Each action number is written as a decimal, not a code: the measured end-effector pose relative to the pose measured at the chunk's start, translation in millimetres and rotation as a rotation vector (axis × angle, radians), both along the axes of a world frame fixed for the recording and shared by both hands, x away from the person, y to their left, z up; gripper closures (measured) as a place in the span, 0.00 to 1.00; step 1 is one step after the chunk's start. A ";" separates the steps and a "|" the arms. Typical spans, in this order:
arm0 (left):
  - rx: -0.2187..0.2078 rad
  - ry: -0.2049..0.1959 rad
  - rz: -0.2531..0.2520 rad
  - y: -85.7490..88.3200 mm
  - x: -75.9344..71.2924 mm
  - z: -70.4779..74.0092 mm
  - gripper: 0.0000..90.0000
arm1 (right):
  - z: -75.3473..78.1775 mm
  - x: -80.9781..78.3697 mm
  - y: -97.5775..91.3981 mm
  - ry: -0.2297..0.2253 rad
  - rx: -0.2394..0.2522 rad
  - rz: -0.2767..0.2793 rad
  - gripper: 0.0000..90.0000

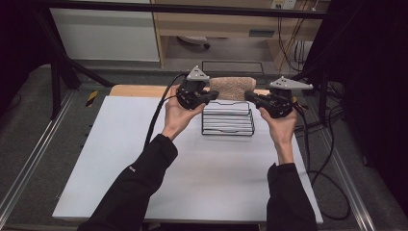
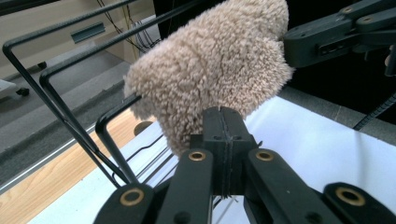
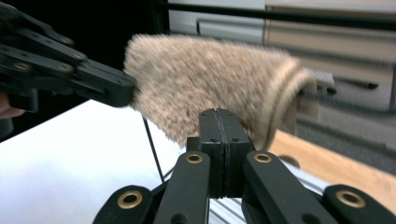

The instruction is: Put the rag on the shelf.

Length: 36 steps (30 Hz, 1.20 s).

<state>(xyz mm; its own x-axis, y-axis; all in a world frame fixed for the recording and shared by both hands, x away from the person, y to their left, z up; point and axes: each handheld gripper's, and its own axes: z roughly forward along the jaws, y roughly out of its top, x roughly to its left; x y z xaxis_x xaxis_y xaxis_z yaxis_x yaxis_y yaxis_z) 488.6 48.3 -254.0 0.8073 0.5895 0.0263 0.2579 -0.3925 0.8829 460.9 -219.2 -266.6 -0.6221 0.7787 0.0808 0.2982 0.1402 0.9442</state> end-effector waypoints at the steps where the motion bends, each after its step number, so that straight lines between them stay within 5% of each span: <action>1: 0.002 0.000 0.002 -0.4 0.3 -1.5 1.00 | -3.4 1.3 -1.0 0.008 0.002 -0.009 1.00; 8: 0.013 -0.014 0.022 -3.9 4.7 -7.7 1.00 | -16.9 7.8 -7.1 0.010 0.006 -0.071 1.00; 21: -0.043 0.006 0.015 9.5 -0.4 -9.7 0.89 | -11.1 -4.9 -11.3 -0.023 0.018 -0.046 0.92; 33: -0.008 0.047 0.036 36.0 -17.0 -24.4 0.60 | -17.3 -17.5 -10.7 0.003 0.017 -0.020 0.58; 36: 0.004 0.063 0.044 47.6 -23.7 -35.1 0.53 | -24.9 -23.3 -9.8 0.019 0.019 -0.017 0.42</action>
<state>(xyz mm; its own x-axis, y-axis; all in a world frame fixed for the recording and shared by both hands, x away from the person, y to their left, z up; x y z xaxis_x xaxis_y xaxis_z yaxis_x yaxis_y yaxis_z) 464.9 95.9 -289.1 0.7809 0.6242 -0.0218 0.3303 -0.3831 0.8627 437.6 -229.0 -291.5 -0.6069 0.7875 0.1073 0.3179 0.1168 0.9409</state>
